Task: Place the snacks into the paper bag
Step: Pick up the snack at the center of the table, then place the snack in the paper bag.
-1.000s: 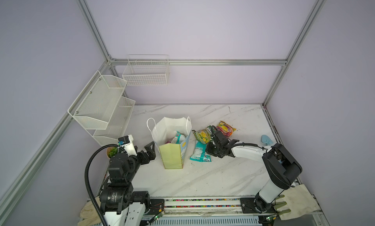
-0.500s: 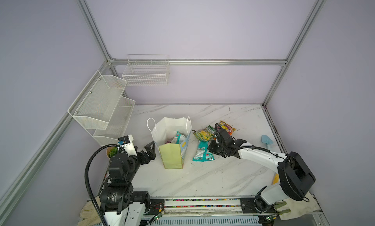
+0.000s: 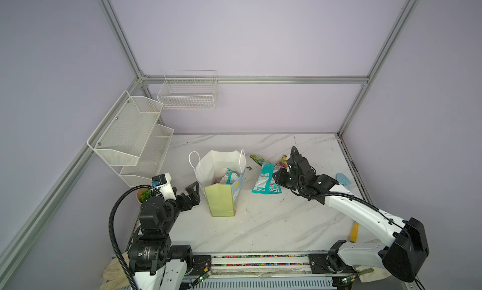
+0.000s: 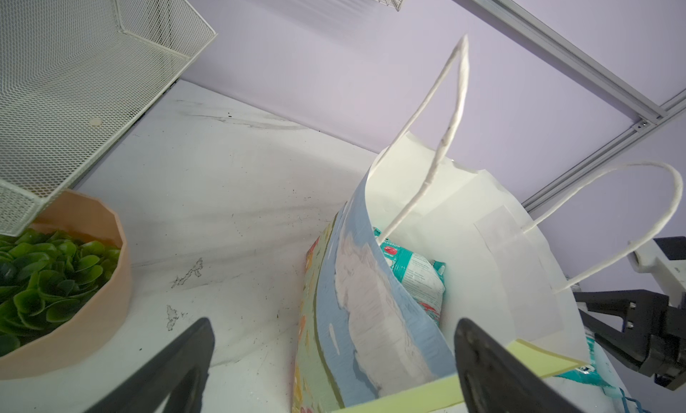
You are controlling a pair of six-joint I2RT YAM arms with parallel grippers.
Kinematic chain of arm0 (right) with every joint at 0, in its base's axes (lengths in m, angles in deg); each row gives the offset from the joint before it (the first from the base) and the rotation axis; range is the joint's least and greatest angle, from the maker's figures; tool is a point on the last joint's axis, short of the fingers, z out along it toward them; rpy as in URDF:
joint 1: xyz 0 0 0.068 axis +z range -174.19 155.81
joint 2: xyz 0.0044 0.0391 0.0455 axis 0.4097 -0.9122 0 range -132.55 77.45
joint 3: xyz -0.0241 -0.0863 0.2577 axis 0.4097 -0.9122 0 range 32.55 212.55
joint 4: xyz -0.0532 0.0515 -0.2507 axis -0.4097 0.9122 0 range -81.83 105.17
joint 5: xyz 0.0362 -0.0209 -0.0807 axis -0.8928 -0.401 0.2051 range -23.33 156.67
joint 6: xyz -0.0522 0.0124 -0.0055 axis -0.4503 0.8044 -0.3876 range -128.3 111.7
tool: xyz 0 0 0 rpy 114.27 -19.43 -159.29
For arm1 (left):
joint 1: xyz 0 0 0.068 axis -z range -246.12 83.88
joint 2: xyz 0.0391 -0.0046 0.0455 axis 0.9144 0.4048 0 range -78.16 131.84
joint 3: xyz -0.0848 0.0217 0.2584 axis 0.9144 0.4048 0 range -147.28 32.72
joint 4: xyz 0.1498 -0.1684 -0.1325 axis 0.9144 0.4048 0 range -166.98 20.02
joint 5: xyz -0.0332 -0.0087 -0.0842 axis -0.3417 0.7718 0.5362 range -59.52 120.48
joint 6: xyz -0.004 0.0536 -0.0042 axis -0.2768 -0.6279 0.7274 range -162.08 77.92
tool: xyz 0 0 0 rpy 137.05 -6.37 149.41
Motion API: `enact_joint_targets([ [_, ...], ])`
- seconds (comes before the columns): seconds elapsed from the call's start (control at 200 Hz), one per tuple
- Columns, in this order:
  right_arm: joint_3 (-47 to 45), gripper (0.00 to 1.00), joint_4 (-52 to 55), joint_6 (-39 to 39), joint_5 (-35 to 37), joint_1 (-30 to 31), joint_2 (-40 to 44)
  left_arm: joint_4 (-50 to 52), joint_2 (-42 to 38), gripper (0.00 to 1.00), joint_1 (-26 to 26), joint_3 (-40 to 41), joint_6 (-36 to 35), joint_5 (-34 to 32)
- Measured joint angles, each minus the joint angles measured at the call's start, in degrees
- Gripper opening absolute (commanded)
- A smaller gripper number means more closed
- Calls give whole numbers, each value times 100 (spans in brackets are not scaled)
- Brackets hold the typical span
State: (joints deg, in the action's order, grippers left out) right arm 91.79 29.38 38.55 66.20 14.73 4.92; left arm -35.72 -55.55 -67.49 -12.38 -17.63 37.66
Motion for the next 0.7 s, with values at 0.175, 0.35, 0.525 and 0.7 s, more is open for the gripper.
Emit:
enact_joint_targets([
  [0.175, 284, 0, 96, -11, 177, 0, 393, 0, 0, 100, 0, 0, -2, 2],
  [0.35, 597, 0, 79, -87, 267, 0, 621, 0, 0, 100, 0, 0, -2, 2],
  [0.525, 730, 0, 74, -146, 271, 0, 625, 0, 0, 100, 0, 0, -2, 2],
  [0.7, 1237, 0, 190, -295, 348, 0, 461, 0, 0, 100, 0, 0, -2, 0],
])
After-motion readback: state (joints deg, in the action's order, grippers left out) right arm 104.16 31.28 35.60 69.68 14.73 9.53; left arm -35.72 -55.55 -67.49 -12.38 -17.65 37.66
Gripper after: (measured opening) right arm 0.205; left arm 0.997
